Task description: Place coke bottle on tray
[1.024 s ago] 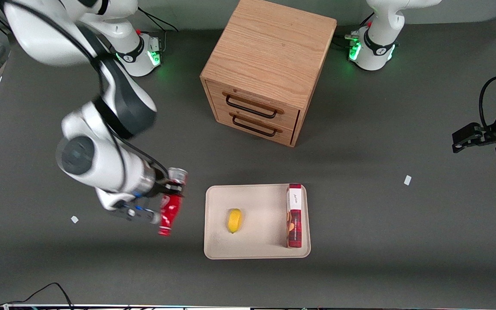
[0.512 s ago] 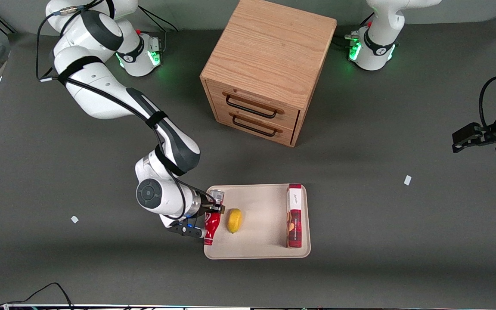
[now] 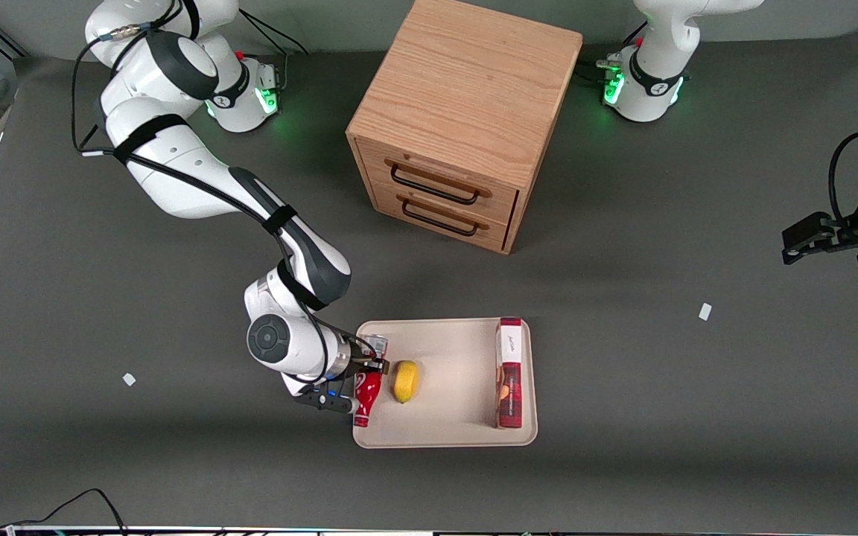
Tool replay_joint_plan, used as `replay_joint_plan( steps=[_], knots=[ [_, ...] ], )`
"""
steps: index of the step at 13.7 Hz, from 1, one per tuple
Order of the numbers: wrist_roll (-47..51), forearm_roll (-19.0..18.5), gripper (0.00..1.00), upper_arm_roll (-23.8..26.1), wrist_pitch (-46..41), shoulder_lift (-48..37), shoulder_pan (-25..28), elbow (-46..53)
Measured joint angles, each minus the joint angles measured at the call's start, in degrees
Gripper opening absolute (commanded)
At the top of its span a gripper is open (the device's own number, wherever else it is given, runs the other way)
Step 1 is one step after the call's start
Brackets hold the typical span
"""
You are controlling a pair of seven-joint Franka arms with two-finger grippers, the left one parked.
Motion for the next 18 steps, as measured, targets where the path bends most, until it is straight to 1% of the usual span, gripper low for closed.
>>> replay_joint_plan(
  steps=[4,6,8,12,14,15,16,18],
  knots=[
    [0.0,-0.2,1.0,0.1,0.1,-1.0,0.0,0.7],
    [0.0,-0.4,1.0,0.1,-2.3,-3.1,-0.2,0.6],
    [0.0,-0.5,1.0,0.2,-9.3,-8.1,-0.8,0.5],
    [-0.3,-0.6,1.0,0.2,-29.2,-23.7,-4.0,0.4],
    [-2.5,-0.6,1.0,-0.6,-36.9,-31.4,-6.0,0.3],
    [-5.0,-0.2,1.0,-1.9,-41.2,-35.0,-6.6,0.3],
    [-7.9,1.3,1.0,-4.0,-45.9,-38.6,-7.0,0.2],
    [-12.7,6.4,1.0,-10.1,-53.4,-45.6,-7.7,-0.6]
  ],
)
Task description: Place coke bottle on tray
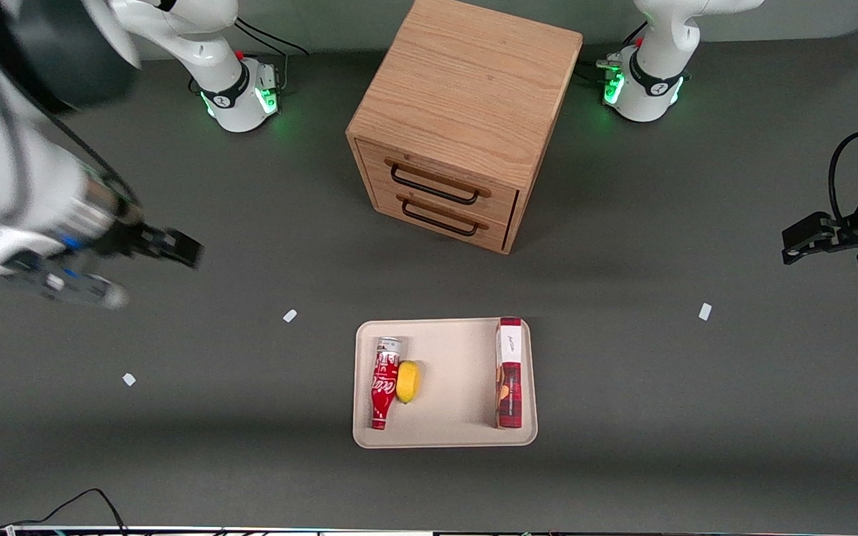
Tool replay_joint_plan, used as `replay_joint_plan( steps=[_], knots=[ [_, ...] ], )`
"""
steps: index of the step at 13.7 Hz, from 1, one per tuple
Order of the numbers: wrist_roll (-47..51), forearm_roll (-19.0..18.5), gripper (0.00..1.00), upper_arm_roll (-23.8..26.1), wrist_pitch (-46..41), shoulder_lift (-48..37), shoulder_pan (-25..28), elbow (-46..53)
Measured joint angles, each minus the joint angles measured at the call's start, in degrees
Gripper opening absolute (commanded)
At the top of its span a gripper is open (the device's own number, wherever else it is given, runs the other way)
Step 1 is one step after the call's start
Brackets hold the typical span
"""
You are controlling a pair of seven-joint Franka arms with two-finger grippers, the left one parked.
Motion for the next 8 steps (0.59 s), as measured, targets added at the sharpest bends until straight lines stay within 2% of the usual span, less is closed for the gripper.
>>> replay_joint_plan(
  steps=[2,4,6,8],
  knots=[
    [-4.9,3.4,1.0,-6.0,-3.6,-7.4,-0.9,-3.7],
    [-7.6,5.9,1.0,-9.6,-3.2,-15.0,-1.5,-12.0],
    [-7.9,7.1,1.0,-10.6,-0.9,-21.8,-1.5,-20.8],
    [-7.9,7.2,1.0,-10.4,0.7,-25.4,-1.2,-25.4]
  ],
)
